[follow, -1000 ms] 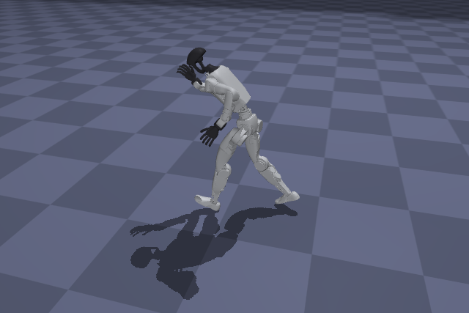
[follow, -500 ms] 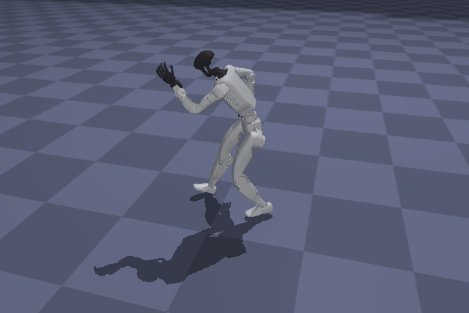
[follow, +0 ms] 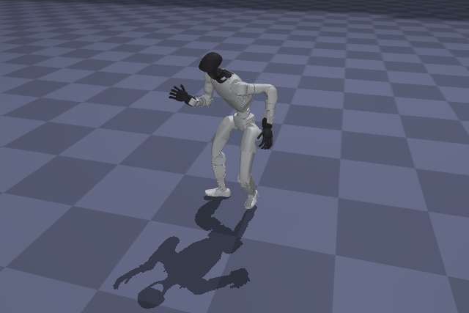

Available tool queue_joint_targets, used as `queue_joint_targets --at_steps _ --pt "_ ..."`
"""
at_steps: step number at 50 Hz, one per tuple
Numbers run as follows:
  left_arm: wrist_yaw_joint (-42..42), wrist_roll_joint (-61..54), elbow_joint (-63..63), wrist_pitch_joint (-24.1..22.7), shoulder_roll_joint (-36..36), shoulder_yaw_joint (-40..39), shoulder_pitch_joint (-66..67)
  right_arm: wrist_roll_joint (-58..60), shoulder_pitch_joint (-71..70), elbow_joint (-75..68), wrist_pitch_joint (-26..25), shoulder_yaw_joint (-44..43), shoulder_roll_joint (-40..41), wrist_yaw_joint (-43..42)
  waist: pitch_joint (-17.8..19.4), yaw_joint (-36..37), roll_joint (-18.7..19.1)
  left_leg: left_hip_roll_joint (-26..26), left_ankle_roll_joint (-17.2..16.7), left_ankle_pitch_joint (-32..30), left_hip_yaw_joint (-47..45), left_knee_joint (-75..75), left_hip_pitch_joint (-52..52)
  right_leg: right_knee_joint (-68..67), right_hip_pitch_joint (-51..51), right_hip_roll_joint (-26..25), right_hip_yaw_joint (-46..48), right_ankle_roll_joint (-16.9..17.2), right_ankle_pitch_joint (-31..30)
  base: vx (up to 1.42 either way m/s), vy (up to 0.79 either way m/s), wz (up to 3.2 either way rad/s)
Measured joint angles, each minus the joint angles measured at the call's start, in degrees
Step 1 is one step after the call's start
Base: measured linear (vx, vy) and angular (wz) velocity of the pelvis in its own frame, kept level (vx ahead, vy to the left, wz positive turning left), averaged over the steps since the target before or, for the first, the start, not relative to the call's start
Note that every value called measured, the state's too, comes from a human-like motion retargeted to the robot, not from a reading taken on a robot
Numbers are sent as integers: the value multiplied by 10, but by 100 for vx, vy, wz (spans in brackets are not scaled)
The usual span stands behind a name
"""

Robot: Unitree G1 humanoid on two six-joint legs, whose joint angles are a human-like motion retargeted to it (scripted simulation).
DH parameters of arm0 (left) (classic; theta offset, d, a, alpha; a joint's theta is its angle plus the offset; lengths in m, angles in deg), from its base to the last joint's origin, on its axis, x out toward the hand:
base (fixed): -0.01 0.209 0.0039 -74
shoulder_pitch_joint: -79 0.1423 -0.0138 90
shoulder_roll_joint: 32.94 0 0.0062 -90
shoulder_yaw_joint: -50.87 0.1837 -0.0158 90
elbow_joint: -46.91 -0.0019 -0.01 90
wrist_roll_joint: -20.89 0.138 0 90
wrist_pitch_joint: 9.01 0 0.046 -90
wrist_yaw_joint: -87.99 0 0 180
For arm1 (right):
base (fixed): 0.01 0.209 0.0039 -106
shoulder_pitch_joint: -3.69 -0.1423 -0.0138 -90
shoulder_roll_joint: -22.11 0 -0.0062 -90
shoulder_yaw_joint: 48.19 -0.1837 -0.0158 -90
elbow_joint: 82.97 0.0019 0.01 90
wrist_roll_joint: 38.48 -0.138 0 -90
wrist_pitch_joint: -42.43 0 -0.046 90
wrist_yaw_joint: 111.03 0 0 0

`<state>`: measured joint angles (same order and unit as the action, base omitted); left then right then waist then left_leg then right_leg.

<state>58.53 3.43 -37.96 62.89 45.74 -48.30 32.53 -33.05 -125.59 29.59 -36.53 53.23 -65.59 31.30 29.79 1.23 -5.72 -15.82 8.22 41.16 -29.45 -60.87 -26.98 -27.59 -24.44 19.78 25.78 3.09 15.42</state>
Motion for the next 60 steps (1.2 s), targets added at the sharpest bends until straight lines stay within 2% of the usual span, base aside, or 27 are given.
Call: queue_joint_targets --at_steps 2,5,7,10,12,14,16,18,20,22,25,27,30,33,35,38,40,41,43,45,47,50,52,55,58,60 --pt "27 -18 -16 6 -10 -23 46 31 -18 82 11 -2 -14 26 -4 38 -16 -2 -4 -8 -34 56 -6 37 35 10 42 4 -15 14 1 193" --pt "52 -10 -38 24 -32 -12 61 63 -7 175 21 8 -51 57 -8 72 -27 7 -18 -26 -95 154 -13 81 88 23 112 13 -45 16 12 242" --pt "65 14 -65 36 -41 19 38 38 29 203 33 16 -72 72 -9 78 -26 13 -23 -52 -160 222 -9 81 115 31 152 13 -64 19 22 281" --pt "73 48 -130 53 -27 82 -25 -41 118 195 47 29 -99 97 -18 70 -5 30 -23 -110 -249 317 8 19 132 43 171 -6 -80 23 31 286" --pt "55 49 -172 52 6 114 -74 -79 184 152 47 32 -125 116 -11 56 9 51 -27 -87 -213 326 7 -80 119 62 115 -17 -73 29 36 292" --pt "22 28 -195 38 43 129 -126 -94 250 80 41 29 -155 133 -4 31 14 75 -22 -43 -137 288 -10 -195 81 65 3 -11 -58 31 31 333" --pt "-8 -9 -189 16 68 127 -193 -96 315 -22 29 31 -177 143 0 1 18 101 -16 -16 -63 235 -39 -298 33 25 -126 13 -30 31 23 381" --pt "-22 -46 -153 -7 68 121 -283 -100 374 -155 13 44 -183 142 0 -28 32 132 -17 -6 6 199 -65 -390 -10 -25 -208 31 7 32 19 408" --pt "-26 -50 -97 -21 35 126 -396 -107 425 -315 -8 70 -179 141 0 -52 56 171 -26 -5 72 188 -74 -468 -48 -52 -239 18 37 37 18 414" --pt "-44 2 -37 -20 -25 146 -539 -118 468 -485 -35 112 -172 170 0 -74 83 206 -38 -10 136 192 -61 -521 -85 -67 -252 -17 69 44 15 401" --pt "-85 101 43 -7 -121 175 -786 -126 546 -660 -74 179 -170 271 0 -103 118 239 -66 -27 220 203 -21 -549 -144 -106 -283 -54 109 54 10 351" --pt "-118 133 74 -3 -166 196 -956 -112 607 -687 -73 193 -184 316 0 -132 140 248 -90 -47 279 227 13 -519 -182 -139 -296 -52 118 66 8 301" --pt "-176 133 98 -13 -203 248 -1177 -102 699 -634 -39 161 -228 311 0 -185 171 248 -118 -97 376 297 78 -385 -216 -174 -276 -17 102 78 8 252" --pt "-208 120 105 -32 -218 296 -1299 -120 752 -554 -4 110 -271 306 0 -226 189 234 -130 -181 447 386 150 -119 -194 -176 -198 30 50 93 5 175" --pt "-208 121 103 -43 -226 302 -1323 -122 759 -505 17 84 -291 296 0 -246 183 233 -144 -244 474 437 203 84 -154 -171 -124 65 21 105 -3 135" --pt "-172 116 104 -60 -228 254 -1260 -106 737 -423 36 47 -290 267 0 -264 149 240 -173 -313 463 469 275 249 -100 -171 -41 109 -16 111 -9 113" --pt "-133 101 123 -68 -209 185 -1156 -115 714 -365 35 13 -273 257 0 -269 124 259 -181 -333 421 400 280 263 -66 -158 -54 105 -32 111 -13 120" --pt "-119 102 127 -64 -187 158 -1095 -131 694 -344 39 -2 -256 251 0 -268 117 263 -177 -336 387 315 252 243 -54 -144 -68 90 -27 110 -16 138" --pt "-102 119 123 -46 -142 122 -965 -159 634 -315 52 -19 -223 229 0 -259 120 240 -150 -319 318 119 168 174 -51 -126 -79 44 8 106 -18 122" --pt "-91 160 96 -12 -108 108 -818 -160 537 -291 67 -21 -203 188 0 -235 141 185 -98 -260 270 -77 61 50 -79 -120 -74 -11 79 104 -20 55" --pt "-38 209 64 13 -104 88 -652 -109 404 -238 80 -33 -216 144 0 -207 144 150 -55 -207 242 -213 -34 -53 -93 -109 -77 -30 139 104 -18 6" --pt "99 238 52 17 -132 30 -399 -9 168 -110 81 -63 -284 115 0 -146 117 128 -25 -169 192 -295 -160 -94 -70 -93 -102 -23 182 103 -10 -44" --pt "134 217 51 17 -159 14 -270 35 6 -36 62 -47 -349 83 0 -84 90 126 -29 -167 157 -255 -231 -52 -36 -86 -131 -11 170 102 0 -93" --pt "147 181 48 9 -190 -13 -123 44 -214 37 38 28 -427 20 0 -5 39 123 -40 -184 102 -83 -302 50 18 -62 -168 18 106 106 9 -79" --pt "148 104 56 0 -148 -36 -17 -17 -305 73 51 76 -404 -6 0 33 -6 128 -57 -212 50 232 -283 146 76 -40 -190 52 4 121 20 -74" --pt "136 43 56 -3 -92 -31 33 -23 -272 92 55 63 -345 -12 0 57 -21 126 -93 -221 46 448 -231 184 125 -44 -220 75 -53 140 30 -130"
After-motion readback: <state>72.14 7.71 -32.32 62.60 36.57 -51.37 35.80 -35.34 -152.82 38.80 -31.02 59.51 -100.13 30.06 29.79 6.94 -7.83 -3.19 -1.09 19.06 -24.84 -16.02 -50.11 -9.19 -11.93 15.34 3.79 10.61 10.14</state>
